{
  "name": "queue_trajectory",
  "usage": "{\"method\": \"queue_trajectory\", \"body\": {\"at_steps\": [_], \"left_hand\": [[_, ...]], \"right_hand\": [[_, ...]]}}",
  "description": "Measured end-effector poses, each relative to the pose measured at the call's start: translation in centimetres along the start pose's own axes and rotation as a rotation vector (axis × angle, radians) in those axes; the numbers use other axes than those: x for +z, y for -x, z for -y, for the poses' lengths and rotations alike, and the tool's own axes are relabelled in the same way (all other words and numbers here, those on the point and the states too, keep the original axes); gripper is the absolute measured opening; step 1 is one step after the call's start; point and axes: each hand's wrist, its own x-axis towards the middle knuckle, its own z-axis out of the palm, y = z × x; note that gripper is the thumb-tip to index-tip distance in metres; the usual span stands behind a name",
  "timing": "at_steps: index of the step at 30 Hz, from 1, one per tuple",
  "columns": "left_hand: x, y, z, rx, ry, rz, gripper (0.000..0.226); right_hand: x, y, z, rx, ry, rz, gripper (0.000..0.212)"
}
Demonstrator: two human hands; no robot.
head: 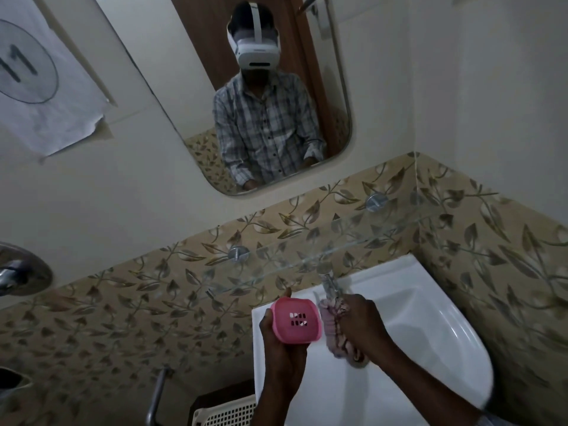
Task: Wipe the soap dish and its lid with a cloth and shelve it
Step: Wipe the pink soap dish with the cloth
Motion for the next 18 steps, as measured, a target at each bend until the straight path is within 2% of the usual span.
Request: {"method": "queue_trajectory", "body": {"at_steps": [1,2,4,5,7,9,12,13,15,17,18], "left_hand": [[0.4,0.0,0.1,-0.001,0.009,-0.006,0.056],[0.6,-0.1,0.4,0.003,0.002,-0.003,0.056],[1.5,0.1,1.2,0.032,-0.043,0.000,0.051],[1.6,0.1,1.5,0.039,-0.073,0.011,0.049],[1.3,0.0,1.8,0.004,-0.078,0.067,0.056],[0.7,0.2,1.7,-0.045,-0.080,0.132,0.059],[0.4,-0.1,2.0,-0.032,-0.143,0.125,0.059],[0.8,0.0,2.2,-0.012,-0.173,0.110,0.058],[0.3,0.1,3.1,-0.032,-0.233,0.069,0.067],[-0.6,0.2,2.8,-0.105,-0.260,0.081,0.046],[-1.0,0.2,2.4,-0.108,-0.267,0.067,0.048]], "right_hand": [[-0.1,0.4,0.4,-0.026,-0.029,-0.015,0.017],[0.4,1.0,0.8,-0.089,0.002,-0.017,0.029],[2.7,2.9,1.2,-0.202,0.217,0.023,0.050],[3.6,3.9,1.5,-0.193,0.281,0.023,0.053],[4.1,4.8,2.2,-0.128,0.239,0.049,0.038],[3.1,4.5,2.8,-0.055,0.024,0.073,0.018],[1.5,3.0,3.0,0.019,-0.164,-0.082,0.019],[1.6,3.0,3.2,0.049,-0.188,-0.071,0.017],[3.2,3.4,3.5,0.040,-0.119,-0.058,0.026],[4.2,4.1,3.3,-0.082,-0.075,-0.022,0.026],[4.1,4.0,3.2,-0.121,-0.138,0.045,0.019]]}}
